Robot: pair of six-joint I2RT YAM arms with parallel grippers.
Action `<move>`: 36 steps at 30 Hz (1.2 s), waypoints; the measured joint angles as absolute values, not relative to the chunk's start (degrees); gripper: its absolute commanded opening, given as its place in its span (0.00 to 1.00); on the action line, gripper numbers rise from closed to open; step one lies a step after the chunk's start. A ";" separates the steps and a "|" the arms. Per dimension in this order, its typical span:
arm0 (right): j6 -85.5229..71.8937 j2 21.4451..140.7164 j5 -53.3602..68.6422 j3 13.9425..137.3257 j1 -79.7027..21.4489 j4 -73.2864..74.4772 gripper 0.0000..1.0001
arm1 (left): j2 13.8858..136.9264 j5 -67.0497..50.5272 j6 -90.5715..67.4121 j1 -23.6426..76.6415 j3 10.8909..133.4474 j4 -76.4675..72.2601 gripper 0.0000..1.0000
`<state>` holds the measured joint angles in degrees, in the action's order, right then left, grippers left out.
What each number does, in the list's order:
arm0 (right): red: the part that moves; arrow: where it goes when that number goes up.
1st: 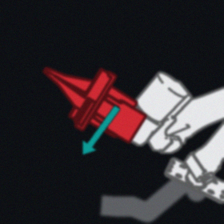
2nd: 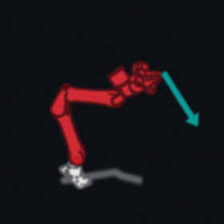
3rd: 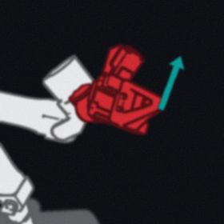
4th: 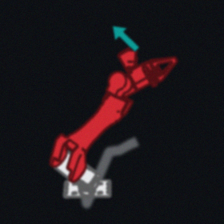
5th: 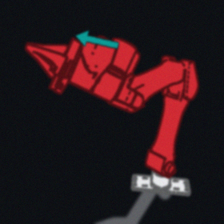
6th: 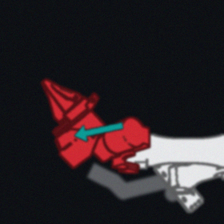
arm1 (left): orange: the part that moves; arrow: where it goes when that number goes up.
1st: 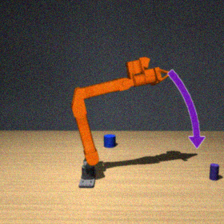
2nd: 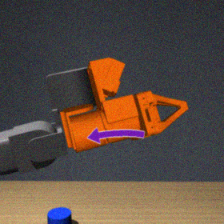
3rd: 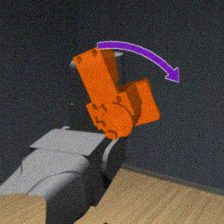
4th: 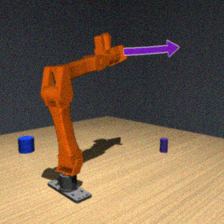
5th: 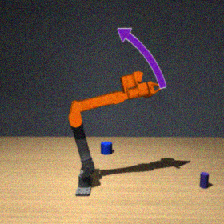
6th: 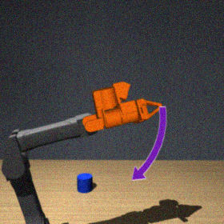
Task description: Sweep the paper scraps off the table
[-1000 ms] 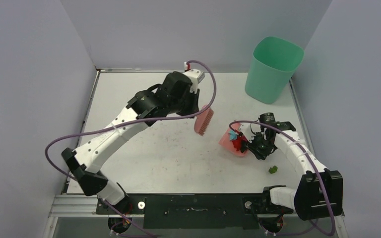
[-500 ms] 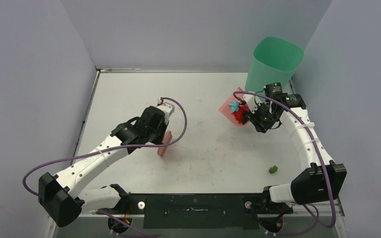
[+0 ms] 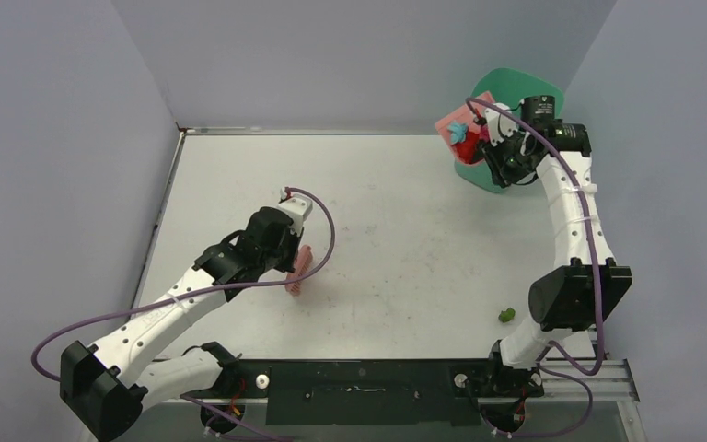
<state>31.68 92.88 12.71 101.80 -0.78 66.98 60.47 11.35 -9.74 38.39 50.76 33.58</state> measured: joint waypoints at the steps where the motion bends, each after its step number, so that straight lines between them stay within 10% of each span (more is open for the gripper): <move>1: 31.00 93.86 12.49 103.68 0.34 66.72 0.05 | 60.25 11.33 -9.74 38.37 50.61 33.61 0.00; 15: 22.00 104.64 4.89 121.64 14.61 63.22 0.05 | 62.65 8.40 -9.50 36.95 50.85 31.33 0.00; 36: 41.50 115.83 -38.04 128.75 4.54 49.84 0.07 | 62.89 6.79 -9.30 36.64 50.94 31.03 0.00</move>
